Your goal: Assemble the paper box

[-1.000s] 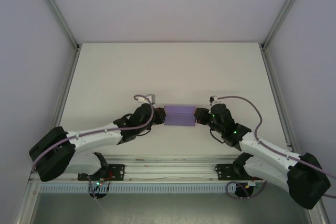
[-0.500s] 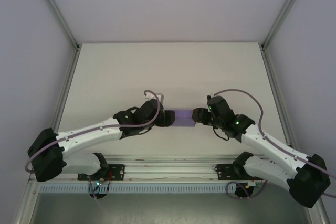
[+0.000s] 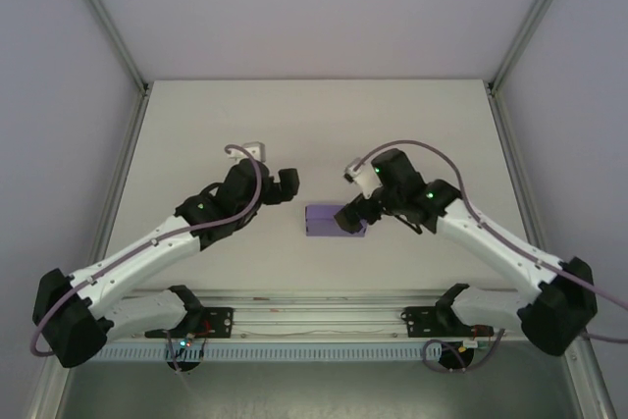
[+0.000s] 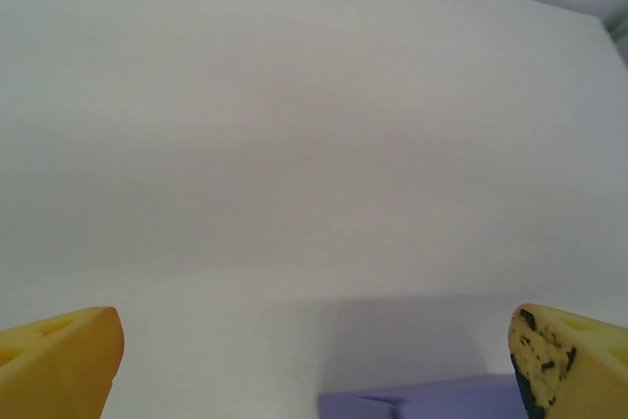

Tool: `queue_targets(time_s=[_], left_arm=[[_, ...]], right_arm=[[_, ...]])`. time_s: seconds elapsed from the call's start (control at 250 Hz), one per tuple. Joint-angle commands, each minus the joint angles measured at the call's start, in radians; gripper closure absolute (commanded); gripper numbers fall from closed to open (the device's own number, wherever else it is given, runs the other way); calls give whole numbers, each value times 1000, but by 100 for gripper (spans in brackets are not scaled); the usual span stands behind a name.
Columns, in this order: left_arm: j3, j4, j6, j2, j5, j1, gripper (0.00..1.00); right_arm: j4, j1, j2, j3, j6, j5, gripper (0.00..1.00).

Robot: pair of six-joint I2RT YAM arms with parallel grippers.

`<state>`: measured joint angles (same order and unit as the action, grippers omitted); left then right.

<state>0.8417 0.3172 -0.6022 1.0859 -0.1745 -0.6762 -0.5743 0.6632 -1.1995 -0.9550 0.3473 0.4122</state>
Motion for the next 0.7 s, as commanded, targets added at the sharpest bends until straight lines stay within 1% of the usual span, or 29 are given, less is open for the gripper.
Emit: queue_targets(time_s=[0.0,0.076,0.204,0.28,0.344,0.404,0.496,0.596,0.696], left_arm=[[-62,39,-8,-45,-24,55,0],[-91,39,-9,-69,-9,76,0],[-126,75,-16,-104,-24,95,0],[-154,78,-26,-119,-30,104,0],[-173,75,-37,-133,-26,110,0],[-184,75,-42,-139,-26,112,0],[-189,83,-46,-151,-34,115,0],[-187,95,-47,-162,-40,116,0],[-193,96,-47,-183,-37,116,0]], right_arm=[[-103,4,-97,-67,356,76,0],[-129,4,-182,-127,414,55,0],[-330,16,-320,-252,540,86,0],[-395,21,-392,-289,607,76,0],[-407,28,-452,-319,619,47,0],[-443,37,-508,-359,631,28,4],[-430,66,-564,-383,625,-29,7],[-369,105,-606,-375,596,-143,12],[-346,116,-620,-380,574,-206,21]])
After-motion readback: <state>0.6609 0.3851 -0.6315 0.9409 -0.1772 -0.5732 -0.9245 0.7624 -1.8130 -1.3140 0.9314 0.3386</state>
